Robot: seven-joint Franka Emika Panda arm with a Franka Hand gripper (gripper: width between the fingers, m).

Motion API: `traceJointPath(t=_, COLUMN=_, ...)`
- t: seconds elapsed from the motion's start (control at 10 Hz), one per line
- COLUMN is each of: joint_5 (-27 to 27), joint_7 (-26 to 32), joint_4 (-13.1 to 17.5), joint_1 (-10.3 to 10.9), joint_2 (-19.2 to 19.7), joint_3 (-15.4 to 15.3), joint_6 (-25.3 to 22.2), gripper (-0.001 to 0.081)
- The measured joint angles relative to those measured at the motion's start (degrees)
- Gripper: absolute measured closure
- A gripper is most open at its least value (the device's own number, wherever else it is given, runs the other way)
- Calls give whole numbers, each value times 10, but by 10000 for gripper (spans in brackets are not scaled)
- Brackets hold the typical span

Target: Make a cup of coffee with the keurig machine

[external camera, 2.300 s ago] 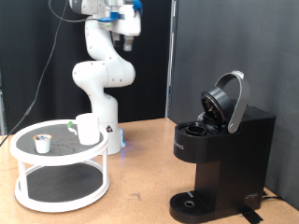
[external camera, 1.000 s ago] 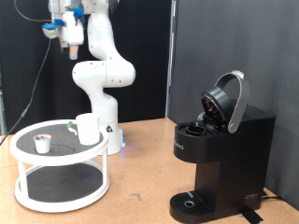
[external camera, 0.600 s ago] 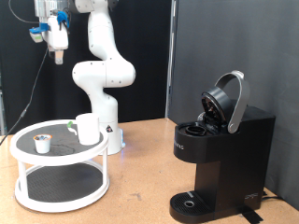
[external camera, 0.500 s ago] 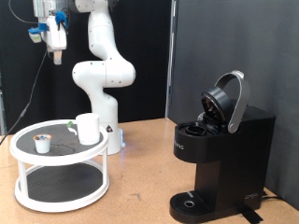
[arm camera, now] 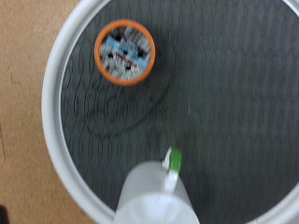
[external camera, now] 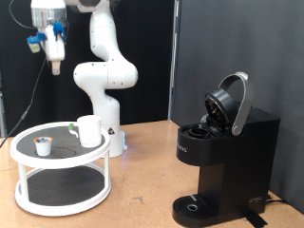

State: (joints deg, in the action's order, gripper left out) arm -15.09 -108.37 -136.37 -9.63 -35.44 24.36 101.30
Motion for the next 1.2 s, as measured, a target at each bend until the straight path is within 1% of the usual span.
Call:
traceJointPath(t=0.2, joint_5=-16, joint_7=-5, joint_4=-32, joint_1=-12, joint_2=20, joint_3=15, joint_6=68, gripper=72)
traceJointPath(t=0.4, joint_5=-24, joint_7=-18, joint_4=-59, joint_1=-18, joint_2=48, joint_3=25, joint_6=132, gripper=72)
traceJointPath(t=0.8, joint_5=-36, joint_7=-35, joint_4=-107, joint_1=-21, joint_2=113, joint_3=28, joint_6=246, gripper=72)
traceJointPath(t=1.0, joint_5=-46, joint_7=-39, joint_4=-136, joint_1=-26, joint_2=134, joint_3=28, joint_6=308, gripper=72)
traceJointPath(t=1.2, joint_5=-48, joint_7=-41, joint_4=-164, joint_1=-32, joint_2=146, joint_3=29, joint_6=363, gripper=72)
